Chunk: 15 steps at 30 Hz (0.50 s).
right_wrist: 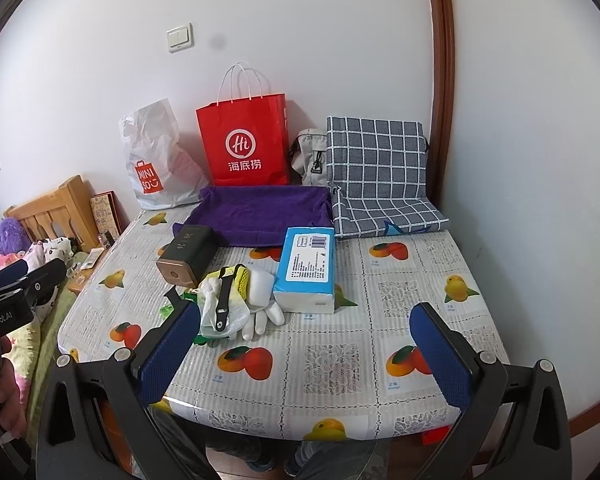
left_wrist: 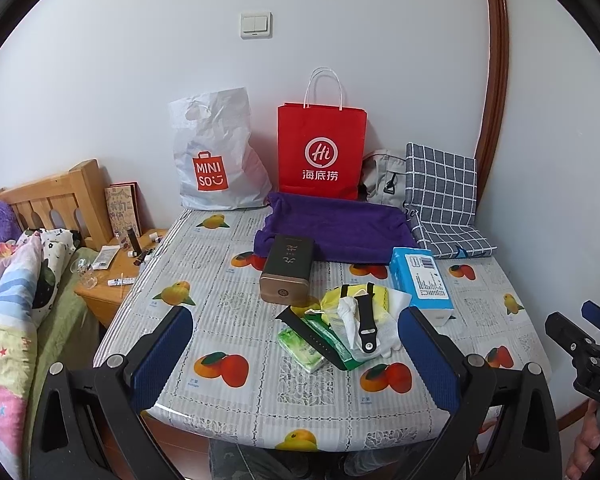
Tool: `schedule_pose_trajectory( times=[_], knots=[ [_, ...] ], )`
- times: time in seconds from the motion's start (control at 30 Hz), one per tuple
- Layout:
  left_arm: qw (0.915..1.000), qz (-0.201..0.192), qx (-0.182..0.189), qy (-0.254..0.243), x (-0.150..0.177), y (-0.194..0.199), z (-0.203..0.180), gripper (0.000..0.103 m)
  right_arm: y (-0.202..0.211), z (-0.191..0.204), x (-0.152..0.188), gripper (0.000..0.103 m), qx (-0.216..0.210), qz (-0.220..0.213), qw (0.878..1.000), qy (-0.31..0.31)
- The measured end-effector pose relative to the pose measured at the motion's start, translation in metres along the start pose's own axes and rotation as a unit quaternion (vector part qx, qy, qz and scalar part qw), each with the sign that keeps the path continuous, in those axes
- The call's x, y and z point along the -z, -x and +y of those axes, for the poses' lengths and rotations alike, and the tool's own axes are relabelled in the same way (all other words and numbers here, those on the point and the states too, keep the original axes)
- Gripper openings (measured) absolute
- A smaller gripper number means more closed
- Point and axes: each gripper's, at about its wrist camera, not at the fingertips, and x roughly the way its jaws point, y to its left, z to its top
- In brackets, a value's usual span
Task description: Organize soft objects
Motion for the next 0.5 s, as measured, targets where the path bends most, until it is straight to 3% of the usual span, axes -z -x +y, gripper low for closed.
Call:
schedule_pose_trajectory(
  times=[0.5],
  knots=[
    [1.0000, 0.001, -0.003, 0.002, 0.0013, 0.0016, 0.0031, 0.103, 0.0022, 0.0039, 0.0002, 0.103, -0.002, -0.004, 1.000, 0.005]
  ],
)
